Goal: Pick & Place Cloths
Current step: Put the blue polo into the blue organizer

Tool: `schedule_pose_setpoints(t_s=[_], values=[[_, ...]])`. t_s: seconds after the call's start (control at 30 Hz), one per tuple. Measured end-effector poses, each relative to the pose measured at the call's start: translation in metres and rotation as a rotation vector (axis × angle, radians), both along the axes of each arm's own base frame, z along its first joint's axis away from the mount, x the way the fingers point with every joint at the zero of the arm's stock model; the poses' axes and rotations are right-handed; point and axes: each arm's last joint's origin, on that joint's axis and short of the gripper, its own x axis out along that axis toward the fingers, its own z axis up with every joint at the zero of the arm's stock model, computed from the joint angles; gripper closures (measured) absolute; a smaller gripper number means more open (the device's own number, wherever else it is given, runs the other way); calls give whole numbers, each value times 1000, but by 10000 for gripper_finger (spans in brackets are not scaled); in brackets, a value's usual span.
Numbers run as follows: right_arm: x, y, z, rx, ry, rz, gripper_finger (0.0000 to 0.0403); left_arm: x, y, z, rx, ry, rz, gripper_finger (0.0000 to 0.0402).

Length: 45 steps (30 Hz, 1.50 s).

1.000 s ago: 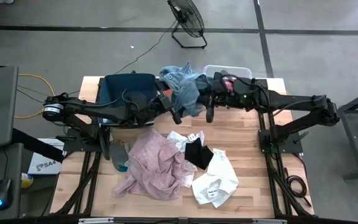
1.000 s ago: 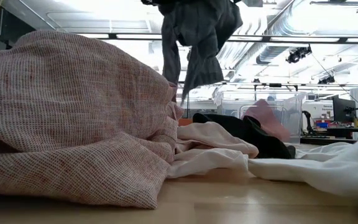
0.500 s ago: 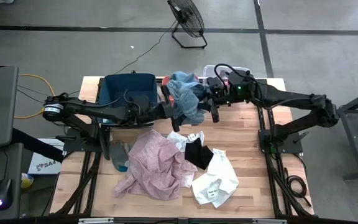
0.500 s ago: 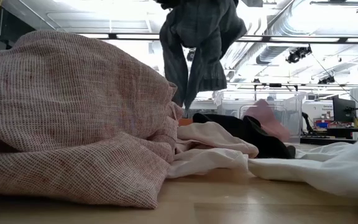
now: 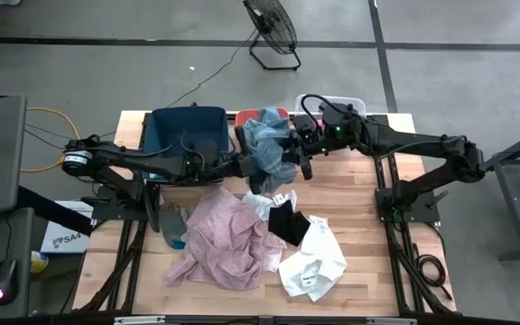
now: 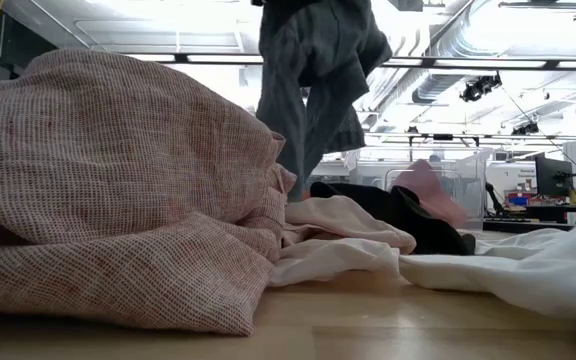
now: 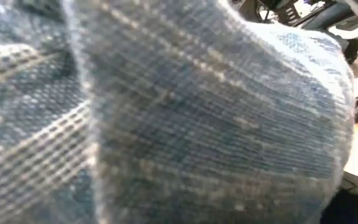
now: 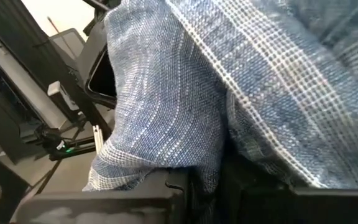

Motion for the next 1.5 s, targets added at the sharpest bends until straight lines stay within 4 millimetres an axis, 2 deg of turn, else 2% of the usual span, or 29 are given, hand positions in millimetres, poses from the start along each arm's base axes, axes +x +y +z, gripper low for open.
schedule_pose_setpoints(t_s=[0.3,0.43,0.6,0.77,0.87,1.0,1.13,1.5], values=[[-4,1,4,-24,-16,10,357,-2,-18,0,59,38,107,251],[-4,2,3,-2,-12,36,326,-3,-23,-1,98,68,161,253],[-13,4,9,8,-7,29,263,-4,-27,0,139,92,199,258],[-41,5,21,23,31,10,198,-7,-31,4,151,84,266,261],[-55,7,24,21,66,-30,174,-8,-31,7,145,75,297,261],[-74,8,30,-12,91,-138,166,-11,-29,8,154,95,385,261],[-84,10,34,-43,94,-220,165,-24,-24,20,158,95,531,261],[-85,9,34,-56,99,-255,165,-80,33,55,24,96,998,261]])
